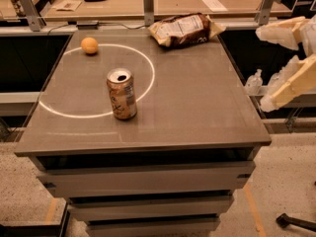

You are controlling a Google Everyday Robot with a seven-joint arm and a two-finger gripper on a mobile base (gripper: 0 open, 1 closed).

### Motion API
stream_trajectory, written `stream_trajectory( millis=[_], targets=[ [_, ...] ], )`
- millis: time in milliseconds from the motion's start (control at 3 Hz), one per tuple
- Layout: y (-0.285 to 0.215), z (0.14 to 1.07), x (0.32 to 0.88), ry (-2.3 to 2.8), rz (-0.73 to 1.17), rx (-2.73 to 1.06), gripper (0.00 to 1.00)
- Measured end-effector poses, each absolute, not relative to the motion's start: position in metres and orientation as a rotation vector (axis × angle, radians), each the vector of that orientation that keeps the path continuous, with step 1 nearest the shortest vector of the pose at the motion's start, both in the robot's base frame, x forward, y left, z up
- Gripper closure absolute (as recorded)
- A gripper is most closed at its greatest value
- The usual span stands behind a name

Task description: Move orange near orange can

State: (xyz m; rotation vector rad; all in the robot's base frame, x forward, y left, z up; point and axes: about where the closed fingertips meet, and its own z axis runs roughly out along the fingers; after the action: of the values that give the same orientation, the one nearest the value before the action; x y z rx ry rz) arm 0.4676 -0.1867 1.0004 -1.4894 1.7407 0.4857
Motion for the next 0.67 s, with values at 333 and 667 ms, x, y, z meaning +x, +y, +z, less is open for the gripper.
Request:
stream_trajectory(
  millis=[333,667],
  targets=[
    [-0.168,1.002,0.475,1.767,0.593,-1.373,0.0],
    [-0.152,1.0,0.488,1.778,0.686,-1.241,0.0]
  ],
)
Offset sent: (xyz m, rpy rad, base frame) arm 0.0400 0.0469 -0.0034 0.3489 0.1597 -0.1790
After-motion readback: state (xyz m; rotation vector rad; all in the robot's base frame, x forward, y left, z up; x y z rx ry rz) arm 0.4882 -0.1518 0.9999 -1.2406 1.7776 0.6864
